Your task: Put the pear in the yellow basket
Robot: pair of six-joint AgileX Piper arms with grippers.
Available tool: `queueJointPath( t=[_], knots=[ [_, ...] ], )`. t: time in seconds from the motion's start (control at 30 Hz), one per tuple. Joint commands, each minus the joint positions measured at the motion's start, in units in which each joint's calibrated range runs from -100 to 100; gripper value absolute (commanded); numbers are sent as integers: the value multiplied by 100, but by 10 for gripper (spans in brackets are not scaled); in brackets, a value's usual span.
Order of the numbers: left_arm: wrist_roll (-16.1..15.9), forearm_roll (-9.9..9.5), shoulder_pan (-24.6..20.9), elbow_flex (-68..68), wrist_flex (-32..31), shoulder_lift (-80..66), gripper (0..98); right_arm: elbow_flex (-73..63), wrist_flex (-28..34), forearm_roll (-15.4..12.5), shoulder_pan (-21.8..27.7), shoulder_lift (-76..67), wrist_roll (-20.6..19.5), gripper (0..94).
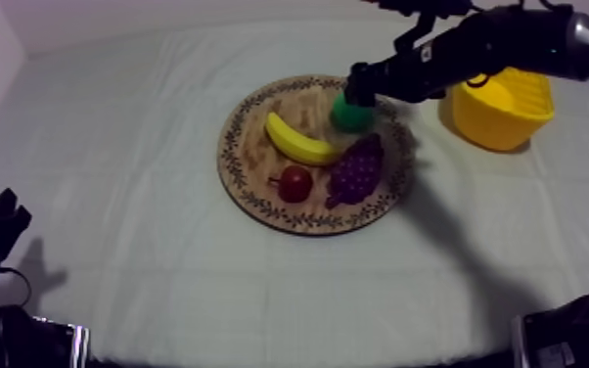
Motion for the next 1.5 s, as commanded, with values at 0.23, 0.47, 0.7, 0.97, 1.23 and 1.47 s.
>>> queueJointPath(
  t=[0.23, 0.47, 0.7, 0.97, 1.23, 1.47],
  knots=[
    [0, 0, 1, 2, 0, -4, 1, -1316, 581, 101, 29, 1271, -42, 836],
    [0, 0, 1, 2, 0, -4, 1, -1985, 796, 630, 3, 2155, -535, 801],
    [0, 0, 1, 2, 0, -4, 1, -2312, 905, 950, -20, 2628, -810, 659],
    [0, 0, 1, 2, 0, -4, 1, -2237, 817, 1253, -105, 2723, -1059, 493],
    [0, 0, 1, 2, 0, -4, 1, -1527, 919, 1392, -282, 1477, -1110, 487],
    [1, 0, 1, 2, 0, -4, 1, -1480, 1634, 645, 144, -446, -108, 495]
  ],
)
